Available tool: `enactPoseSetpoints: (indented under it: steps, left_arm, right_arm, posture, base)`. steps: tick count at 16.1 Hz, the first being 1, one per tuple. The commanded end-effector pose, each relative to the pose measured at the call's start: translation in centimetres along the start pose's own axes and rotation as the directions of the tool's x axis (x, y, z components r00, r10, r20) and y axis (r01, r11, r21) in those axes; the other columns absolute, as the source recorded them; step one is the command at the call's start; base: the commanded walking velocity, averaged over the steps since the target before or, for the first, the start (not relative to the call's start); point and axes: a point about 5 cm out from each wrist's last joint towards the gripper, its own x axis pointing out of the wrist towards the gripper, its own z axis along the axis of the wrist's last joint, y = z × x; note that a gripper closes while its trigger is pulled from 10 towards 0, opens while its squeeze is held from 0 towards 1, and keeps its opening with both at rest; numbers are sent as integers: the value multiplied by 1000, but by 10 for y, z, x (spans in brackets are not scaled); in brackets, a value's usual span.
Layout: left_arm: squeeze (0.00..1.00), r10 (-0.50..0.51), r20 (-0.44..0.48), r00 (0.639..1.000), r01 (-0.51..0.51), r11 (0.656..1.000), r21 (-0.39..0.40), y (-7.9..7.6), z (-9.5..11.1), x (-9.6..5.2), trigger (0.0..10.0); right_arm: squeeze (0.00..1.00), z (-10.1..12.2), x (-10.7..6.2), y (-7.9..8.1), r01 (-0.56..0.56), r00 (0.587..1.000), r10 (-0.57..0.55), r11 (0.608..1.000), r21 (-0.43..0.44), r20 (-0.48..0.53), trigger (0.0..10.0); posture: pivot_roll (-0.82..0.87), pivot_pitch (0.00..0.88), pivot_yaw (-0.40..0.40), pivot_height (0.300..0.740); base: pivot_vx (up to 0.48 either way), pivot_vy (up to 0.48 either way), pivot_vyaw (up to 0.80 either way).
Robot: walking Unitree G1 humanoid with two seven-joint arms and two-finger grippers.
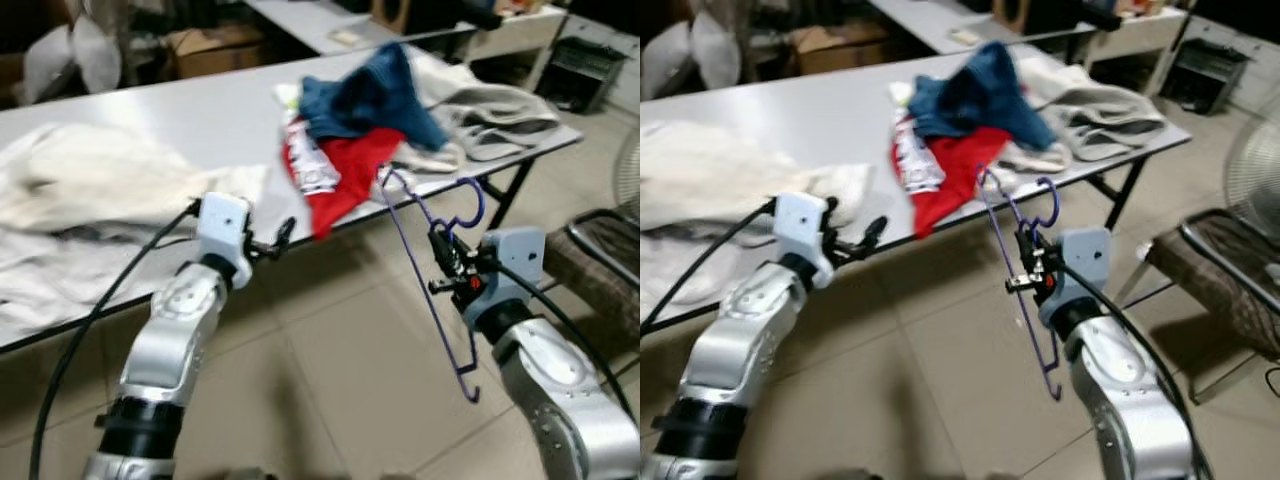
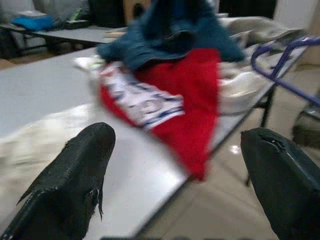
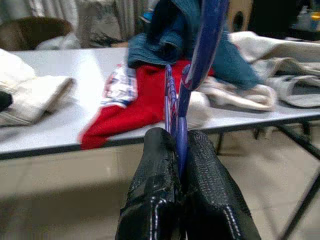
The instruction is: Hang hanger
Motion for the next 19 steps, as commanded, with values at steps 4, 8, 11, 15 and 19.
enactPoseSetpoints:
  steps: [4, 8, 11, 15, 19]
  left_arm:
    - [1000, 38, -2, 999, -38, 998, 43, 7, 1, 0, 10000]
    - [1000, 26, -15, 1000, -25, 999, 41, 6, -1, 1, 10000]
    - [1000, 11, -30, 999, -10, 999, 38, 4, -4, 2, 10000]
    - [604, -35, -81, 996, 39, 998, 46, 1, -12, 4, 10000]
    - [0, -147, -110, 983, 155, 985, 70, -7, -20, 7, 2588]
  right_arm:
    - [0, 8, 0, 10, -77, 996, 77, 997, -17, 40, 10000]
    - [0, 9, -2, 8, -64, 996, 62, 998, 17, 63, 10000]
    - [0, 10, -2, 3, -23, 997, 22, 1000, 13, 70, 10000]
    - [0, 10, -3, -5, 22, 997, -23, 1000, 13, 80, 10000]
    - [0, 10, -3, -8, 25, 997, -26, 1000, 9, 74, 10000]
  posture:
    - [-36, 0, -10, 723]
    - [-40, 0, -7, 723]
    - [-43, 0, -4, 723]
    - [-46, 0, 1, 723]
    - [-46, 0, 0, 723]
  base:
    - [351, 0, 800]
    - [352, 0, 200]
    - [352, 0, 0]
    - [176, 0, 0]
    - [0, 0, 0]
